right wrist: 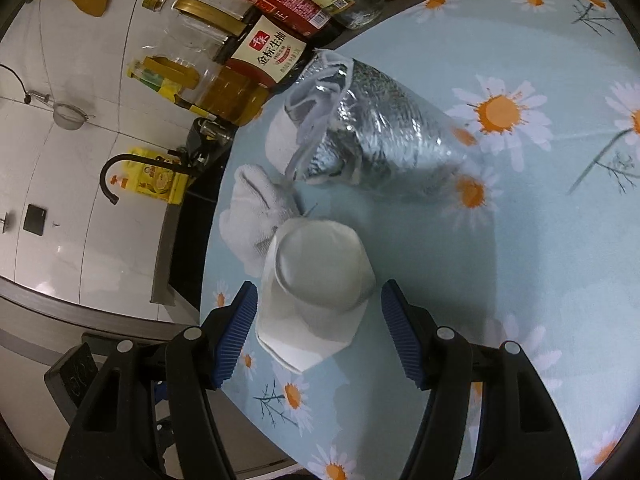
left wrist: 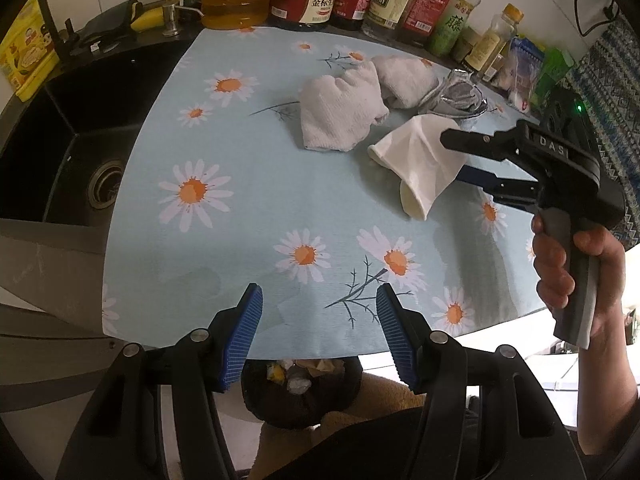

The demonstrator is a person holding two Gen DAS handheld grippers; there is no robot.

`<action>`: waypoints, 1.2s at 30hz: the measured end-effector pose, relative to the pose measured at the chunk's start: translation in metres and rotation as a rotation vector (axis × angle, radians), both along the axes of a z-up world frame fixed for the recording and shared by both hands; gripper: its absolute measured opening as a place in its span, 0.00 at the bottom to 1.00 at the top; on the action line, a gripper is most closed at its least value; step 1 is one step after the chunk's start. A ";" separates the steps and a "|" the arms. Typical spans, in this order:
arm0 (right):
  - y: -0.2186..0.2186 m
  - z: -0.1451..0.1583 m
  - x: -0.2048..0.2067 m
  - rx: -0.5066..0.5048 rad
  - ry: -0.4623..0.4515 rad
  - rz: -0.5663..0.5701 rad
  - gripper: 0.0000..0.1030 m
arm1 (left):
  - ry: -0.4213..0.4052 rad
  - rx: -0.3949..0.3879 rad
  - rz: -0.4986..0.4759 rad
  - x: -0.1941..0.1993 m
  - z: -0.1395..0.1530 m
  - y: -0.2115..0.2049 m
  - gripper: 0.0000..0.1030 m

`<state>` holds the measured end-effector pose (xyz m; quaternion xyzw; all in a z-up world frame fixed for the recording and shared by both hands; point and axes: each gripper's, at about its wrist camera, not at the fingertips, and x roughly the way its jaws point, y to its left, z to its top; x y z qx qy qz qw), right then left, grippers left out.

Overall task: Collect trash
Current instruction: 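Reach the right tool to the white paper cup and grasp it, then grasp the white knit cloth with the left tool while the right tool holds the cup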

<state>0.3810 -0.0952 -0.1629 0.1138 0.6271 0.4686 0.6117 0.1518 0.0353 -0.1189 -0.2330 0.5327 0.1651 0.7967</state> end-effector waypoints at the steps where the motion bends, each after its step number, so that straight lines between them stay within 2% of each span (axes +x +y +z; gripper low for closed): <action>1: 0.001 -0.003 0.001 0.002 0.006 -0.002 0.63 | 0.003 0.000 0.001 0.001 0.000 0.000 0.55; 5: 0.001 -0.011 0.006 0.031 0.054 -0.007 0.62 | 0.005 0.004 -0.001 0.003 0.004 -0.003 0.56; 8: 0.001 -0.017 0.009 0.043 0.084 -0.011 0.50 | 0.009 0.000 -0.001 0.004 0.004 -0.005 0.56; 9: 0.000 -0.018 0.009 0.046 0.084 -0.011 0.49 | 0.012 0.001 -0.002 0.004 0.004 -0.005 0.56; 17: -0.005 -0.017 0.003 0.051 0.067 -0.007 0.48 | 0.014 -0.001 -0.011 0.007 0.003 -0.006 0.56; 24: -0.029 -0.004 0.002 0.087 0.050 -0.041 0.48 | -0.006 0.012 -0.034 0.017 0.006 -0.007 0.56; 34: -0.071 0.013 0.003 0.072 0.013 -0.099 0.48 | -0.031 0.075 -0.070 0.049 0.011 0.006 0.56; 36: -0.080 0.015 0.001 0.068 0.010 -0.114 0.48 | -0.026 0.091 -0.079 0.057 0.009 0.008 0.61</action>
